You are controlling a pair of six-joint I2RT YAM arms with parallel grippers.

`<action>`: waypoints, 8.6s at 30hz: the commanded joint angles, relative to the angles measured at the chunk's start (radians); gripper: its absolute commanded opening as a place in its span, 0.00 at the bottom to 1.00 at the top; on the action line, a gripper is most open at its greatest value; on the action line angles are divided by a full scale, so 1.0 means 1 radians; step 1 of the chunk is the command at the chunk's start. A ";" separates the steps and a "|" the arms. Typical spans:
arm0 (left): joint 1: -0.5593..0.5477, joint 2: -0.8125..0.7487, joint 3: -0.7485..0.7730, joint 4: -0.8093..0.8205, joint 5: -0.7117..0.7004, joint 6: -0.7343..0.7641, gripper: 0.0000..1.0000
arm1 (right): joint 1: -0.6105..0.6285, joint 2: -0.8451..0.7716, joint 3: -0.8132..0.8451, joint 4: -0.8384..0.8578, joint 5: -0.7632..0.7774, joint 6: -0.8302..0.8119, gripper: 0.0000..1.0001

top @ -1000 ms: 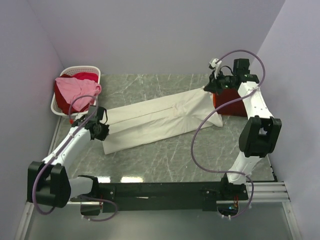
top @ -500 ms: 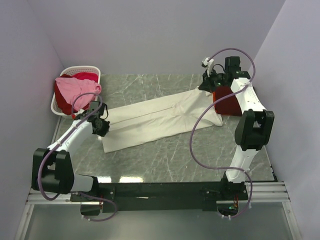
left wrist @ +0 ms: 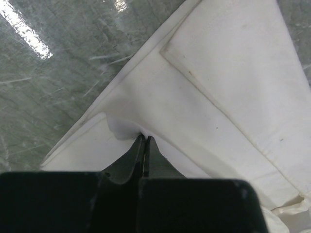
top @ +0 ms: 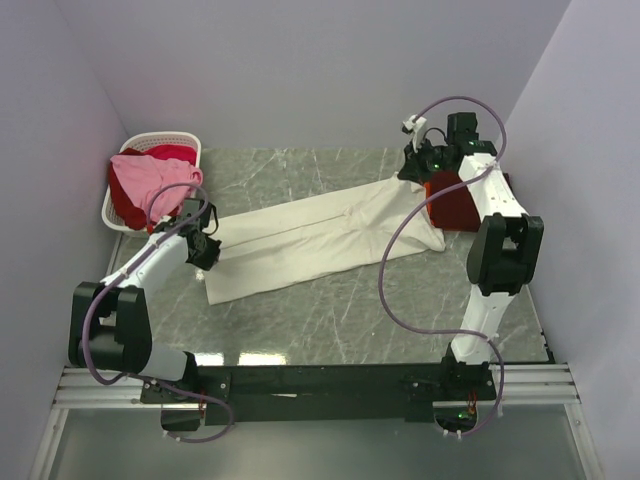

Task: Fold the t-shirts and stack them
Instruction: Fold the tshirt

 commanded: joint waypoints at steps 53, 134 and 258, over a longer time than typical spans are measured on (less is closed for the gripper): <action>0.028 0.019 0.033 -0.003 -0.065 0.017 0.01 | 0.099 0.202 0.245 0.052 0.158 0.113 0.01; 0.036 -0.607 -0.190 0.293 0.464 0.840 0.81 | 0.470 0.249 0.259 -0.066 0.564 0.403 0.56; 0.036 -0.538 -0.198 0.289 0.491 0.843 0.80 | 0.459 0.307 0.238 0.000 0.685 0.391 0.50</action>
